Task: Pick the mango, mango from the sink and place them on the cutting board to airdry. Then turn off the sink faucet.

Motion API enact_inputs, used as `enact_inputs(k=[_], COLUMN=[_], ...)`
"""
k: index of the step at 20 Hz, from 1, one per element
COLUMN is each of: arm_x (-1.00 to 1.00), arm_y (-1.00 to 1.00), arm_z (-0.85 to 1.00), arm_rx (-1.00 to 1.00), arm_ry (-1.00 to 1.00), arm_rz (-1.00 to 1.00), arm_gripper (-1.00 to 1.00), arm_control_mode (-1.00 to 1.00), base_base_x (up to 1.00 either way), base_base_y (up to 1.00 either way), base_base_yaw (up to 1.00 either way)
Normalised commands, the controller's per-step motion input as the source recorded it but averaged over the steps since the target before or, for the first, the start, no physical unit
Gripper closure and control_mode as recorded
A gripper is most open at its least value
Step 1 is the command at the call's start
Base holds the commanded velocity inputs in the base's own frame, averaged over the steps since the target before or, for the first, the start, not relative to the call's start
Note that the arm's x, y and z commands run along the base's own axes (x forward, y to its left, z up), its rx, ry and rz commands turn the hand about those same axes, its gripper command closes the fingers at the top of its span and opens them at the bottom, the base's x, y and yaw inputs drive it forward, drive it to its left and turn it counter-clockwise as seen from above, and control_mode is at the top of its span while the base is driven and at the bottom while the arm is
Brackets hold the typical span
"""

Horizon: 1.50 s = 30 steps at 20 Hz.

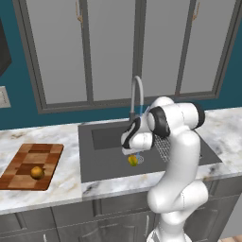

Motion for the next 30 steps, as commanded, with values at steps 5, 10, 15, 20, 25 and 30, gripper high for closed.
enact_inputs(k=[5, 10, 15, 20, 25, 30], arm_x=[0.18, 0.13, 0.09, 0.13, 0.19, 0.18], arm_y=[0.0, 0.0, 0.0, 0.0, 0.0, 0.0], arm_z=[-0.23, -0.29, -0.28, -0.3, -0.29, -0.25], arm_rx=[0.0, 0.0, 0.0, 0.0, 0.0, 0.0], arm_ry=[0.12, 0.09, 0.08, 0.09, 0.1, 0.08], arm_rz=[-0.02, -0.01, -0.01, -0.01, -0.01, -0.01], arm_gripper=[-1.0, -1.0, -1.0, -1.0, -1.0, 1.0], arm_control_mode=[-1.0, -1.0, -1.0, -1.0, -1.0, -1.0], base_base_x=[0.0, 0.0, 0.0, 0.0, 0.0, 0.0], base_base_y=[0.0, 0.0, 0.0, 0.0, 0.0, 0.0], base_base_yaw=[0.0, 0.0, 0.0, 0.0, 0.0, 0.0])
